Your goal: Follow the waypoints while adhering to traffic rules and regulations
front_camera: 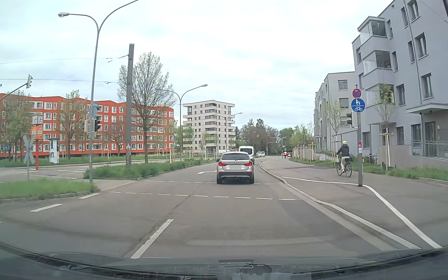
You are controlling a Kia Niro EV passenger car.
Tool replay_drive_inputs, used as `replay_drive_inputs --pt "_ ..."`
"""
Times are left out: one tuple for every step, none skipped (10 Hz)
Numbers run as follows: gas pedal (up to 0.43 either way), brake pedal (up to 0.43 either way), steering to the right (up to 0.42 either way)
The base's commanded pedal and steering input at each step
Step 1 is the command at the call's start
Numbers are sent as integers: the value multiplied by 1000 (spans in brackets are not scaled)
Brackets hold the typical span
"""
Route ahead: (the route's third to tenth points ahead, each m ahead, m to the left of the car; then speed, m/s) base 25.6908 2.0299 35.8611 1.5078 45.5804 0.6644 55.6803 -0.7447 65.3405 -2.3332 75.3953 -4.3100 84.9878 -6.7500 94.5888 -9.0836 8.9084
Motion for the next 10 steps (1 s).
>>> replay_drive_inputs --pt "79 0 3" --pt "79 0 3" --pt "79 0 3" --pt "79 0 3" --pt "87 0 3" --pt "87 0 3" --pt "87 0 3" --pt "87 0 3" --pt "87 0 3" --pt "87 0 3"
